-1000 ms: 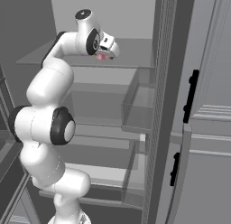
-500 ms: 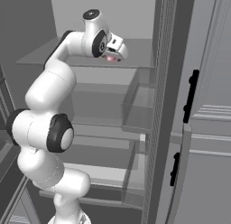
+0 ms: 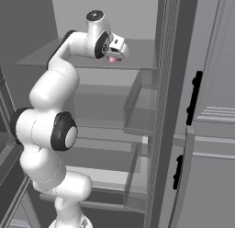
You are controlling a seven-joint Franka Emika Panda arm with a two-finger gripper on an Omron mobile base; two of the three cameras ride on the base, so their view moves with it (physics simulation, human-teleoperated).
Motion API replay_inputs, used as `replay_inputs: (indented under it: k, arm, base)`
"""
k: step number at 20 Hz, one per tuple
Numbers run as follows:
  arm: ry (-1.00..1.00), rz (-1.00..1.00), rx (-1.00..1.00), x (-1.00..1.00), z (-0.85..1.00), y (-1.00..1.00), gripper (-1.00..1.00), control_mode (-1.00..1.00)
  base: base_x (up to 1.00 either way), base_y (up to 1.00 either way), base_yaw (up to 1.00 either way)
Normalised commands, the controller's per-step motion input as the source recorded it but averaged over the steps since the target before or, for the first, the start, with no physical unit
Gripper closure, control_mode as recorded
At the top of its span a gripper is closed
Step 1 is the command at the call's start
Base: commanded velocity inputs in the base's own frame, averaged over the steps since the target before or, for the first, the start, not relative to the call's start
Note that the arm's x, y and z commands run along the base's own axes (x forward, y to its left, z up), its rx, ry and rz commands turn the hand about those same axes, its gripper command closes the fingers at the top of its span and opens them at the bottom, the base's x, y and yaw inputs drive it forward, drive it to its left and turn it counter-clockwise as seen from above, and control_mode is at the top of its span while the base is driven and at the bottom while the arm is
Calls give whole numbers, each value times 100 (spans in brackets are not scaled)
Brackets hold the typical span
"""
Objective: Place one potato and one steak in each tupperware on the nearby counter, to pack two identical lunches.
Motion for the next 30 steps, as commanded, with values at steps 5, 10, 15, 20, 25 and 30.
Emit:
replay_inputs:
  k: [5, 10, 15, 20, 25, 30]
  arm:
    - [1, 21, 0, 0, 0, -2, -100, -100]
    - [-5, 12, 0, 3, -9, 0, -100, -100]
    - [-11, 2, -2, 12, -28, 0, -100, -100]
    - [-1, 0, 0, 0, -6, 0, -100, -100]
    - [0, 0, 0, 0, 0, 0, 100, -100]
    - [0, 0, 0, 0, 0, 0, 100, -100]
  base:
    - [0, 0, 0]
    - [0, 0, 0]
    - [0, 0, 0]
    - [0, 0, 0]
    - [0, 0, 0]
    - [0, 0, 0]
